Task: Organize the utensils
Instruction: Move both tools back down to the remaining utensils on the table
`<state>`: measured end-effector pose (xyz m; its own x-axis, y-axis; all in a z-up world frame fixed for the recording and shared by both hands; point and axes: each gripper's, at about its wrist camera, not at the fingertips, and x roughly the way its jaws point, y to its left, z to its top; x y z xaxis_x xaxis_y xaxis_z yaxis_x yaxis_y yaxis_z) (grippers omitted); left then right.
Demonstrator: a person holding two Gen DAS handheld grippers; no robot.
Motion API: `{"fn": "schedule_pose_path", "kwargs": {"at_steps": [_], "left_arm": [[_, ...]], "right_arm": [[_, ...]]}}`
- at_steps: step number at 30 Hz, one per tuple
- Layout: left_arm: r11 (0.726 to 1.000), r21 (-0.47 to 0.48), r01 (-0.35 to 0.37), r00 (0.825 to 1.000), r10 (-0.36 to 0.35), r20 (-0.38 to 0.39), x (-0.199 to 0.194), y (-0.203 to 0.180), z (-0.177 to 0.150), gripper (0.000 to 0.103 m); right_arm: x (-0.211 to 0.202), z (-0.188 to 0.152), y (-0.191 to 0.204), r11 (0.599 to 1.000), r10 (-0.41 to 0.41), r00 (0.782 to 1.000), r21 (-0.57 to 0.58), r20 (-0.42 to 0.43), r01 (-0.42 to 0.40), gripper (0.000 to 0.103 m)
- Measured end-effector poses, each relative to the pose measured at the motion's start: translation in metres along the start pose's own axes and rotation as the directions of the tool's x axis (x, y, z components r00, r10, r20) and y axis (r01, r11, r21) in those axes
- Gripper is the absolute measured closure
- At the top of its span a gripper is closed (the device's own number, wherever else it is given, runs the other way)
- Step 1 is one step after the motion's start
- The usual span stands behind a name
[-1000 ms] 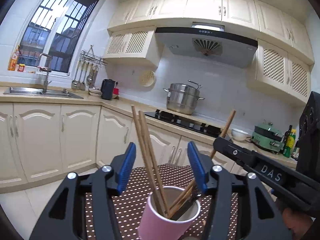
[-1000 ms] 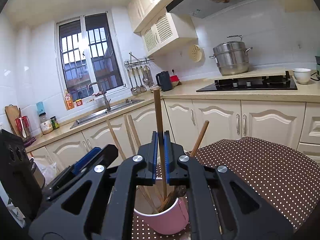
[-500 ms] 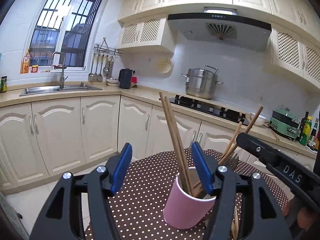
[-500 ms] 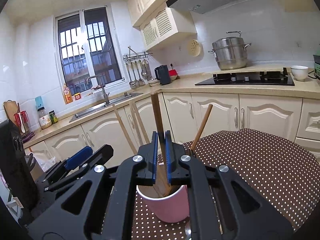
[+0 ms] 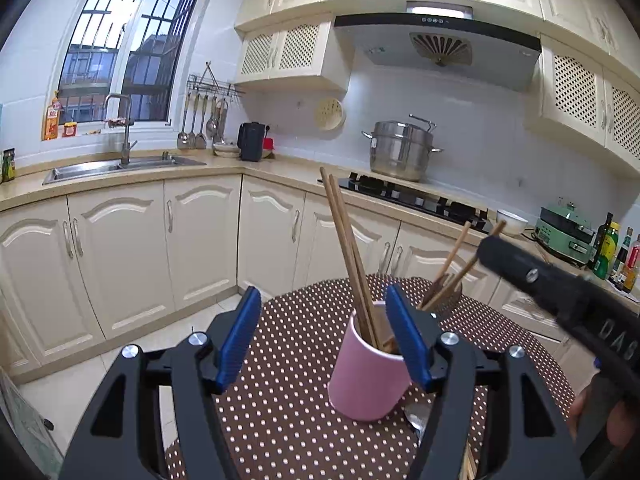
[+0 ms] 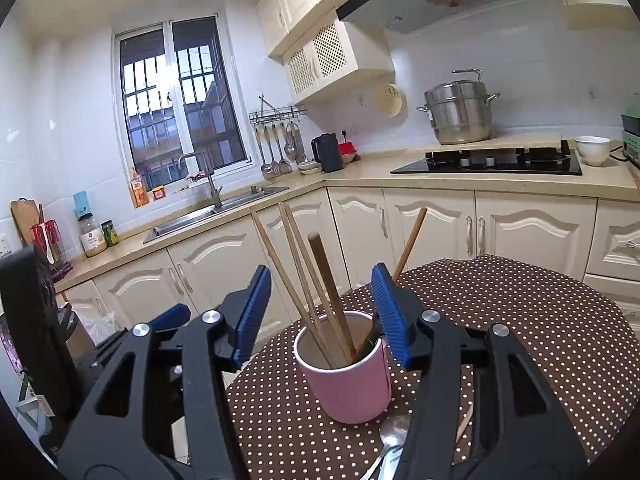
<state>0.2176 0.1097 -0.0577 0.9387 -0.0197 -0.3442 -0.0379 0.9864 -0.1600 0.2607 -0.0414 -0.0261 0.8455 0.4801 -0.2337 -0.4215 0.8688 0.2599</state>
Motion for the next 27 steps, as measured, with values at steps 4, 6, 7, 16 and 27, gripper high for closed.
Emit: {"fn": "schedule_pose_path", "kwargs": {"at_steps": [4,6,7,16,27], "left_arm": [[0.999,0.001,0.034,0.998,-0.033,-0.055,-0.006,-0.004,-0.005,0.039],[0.999,0.015,0.044,0.996,-0.043,-0.08,-0.007,-0.009,-0.008,0.039],[0.999,0.021,0.047,0.995,-0.045,-0.089,-0.008,-0.012,-0.009,0.039],[0.985,0.088,0.148,0.948,-0.116,-0.295,0.0,-0.046,-0.037,0.039],[0.944,0.22,0.244,0.842,-0.093,-0.531,0.028,-0.108,-0.085,0.039]], "right_arm": [[-0.019,0.003,-0.005,1.0,-0.014,1.0,0.008,0.024,0.014,0.047],[-0.027,0.002,-0.01,0.999,-0.032,0.999,0.007,0.027,0.032,0.047],[-0.032,0.002,-0.014,0.999,-0.043,0.999,0.012,0.029,0.043,0.047],[-0.054,-0.022,-0.059,0.987,-0.135,0.989,0.083,-0.058,0.139,0.043],[-0.058,-0.088,-0.12,0.944,-0.206,0.932,0.191,-0.297,0.269,0.037]]}}
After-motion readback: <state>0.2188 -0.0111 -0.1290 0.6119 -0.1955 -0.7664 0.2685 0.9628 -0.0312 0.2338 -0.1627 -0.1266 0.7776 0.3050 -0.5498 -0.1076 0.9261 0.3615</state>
